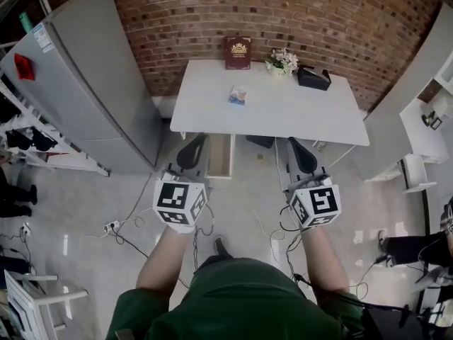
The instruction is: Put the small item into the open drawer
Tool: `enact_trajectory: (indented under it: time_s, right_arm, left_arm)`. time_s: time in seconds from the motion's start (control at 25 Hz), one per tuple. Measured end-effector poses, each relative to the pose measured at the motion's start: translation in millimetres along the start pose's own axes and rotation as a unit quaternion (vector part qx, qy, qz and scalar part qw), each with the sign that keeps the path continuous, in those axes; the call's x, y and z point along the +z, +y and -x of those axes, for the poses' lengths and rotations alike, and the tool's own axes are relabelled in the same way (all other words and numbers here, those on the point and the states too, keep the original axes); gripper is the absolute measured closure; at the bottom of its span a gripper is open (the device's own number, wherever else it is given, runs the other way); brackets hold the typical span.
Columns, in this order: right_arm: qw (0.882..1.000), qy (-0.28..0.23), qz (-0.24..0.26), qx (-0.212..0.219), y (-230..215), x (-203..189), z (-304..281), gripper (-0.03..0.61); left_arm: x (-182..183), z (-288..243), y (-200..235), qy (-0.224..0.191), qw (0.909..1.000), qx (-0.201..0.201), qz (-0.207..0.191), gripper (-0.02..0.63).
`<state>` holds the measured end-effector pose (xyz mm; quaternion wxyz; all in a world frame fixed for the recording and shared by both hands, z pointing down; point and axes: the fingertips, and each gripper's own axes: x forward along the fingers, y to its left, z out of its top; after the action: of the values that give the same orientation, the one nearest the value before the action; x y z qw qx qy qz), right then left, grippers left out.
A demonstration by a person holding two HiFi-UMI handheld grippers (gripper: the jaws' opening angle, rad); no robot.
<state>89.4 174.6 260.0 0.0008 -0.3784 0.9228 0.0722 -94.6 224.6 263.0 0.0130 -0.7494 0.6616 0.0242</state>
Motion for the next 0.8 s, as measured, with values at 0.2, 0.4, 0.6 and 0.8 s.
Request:
enact_trajectory:
  time_s: [0.2, 0.4, 0.6, 0.8]
  right_arm:
    - [1.0, 0.013, 0.001, -0.015, 0, -11, -33, 0.575]
    - [1.0, 0.022, 0.006, -0.021, 5, -16, -58, 0.575]
    - [0.999, 0.031, 0.017, -0.024, 8, -23, -76, 0.575]
    - [0.999, 0.042, 0.013, -0.025, 1, -36, -90, 0.575]
  left_arm:
    - [-14, -24, 32, 0.004, 0.9999, -0.01, 0.013, 0.591]
    - [-25, -38, 58, 0.008, 0.9995, -0.015, 0.028, 0.591]
    - [-33, -48, 75, 0.013, 0.9991, -0.019, 0.036, 0.591]
    - [-48, -67, 80, 0.027, 0.9984, -0.024, 0.044, 0.591]
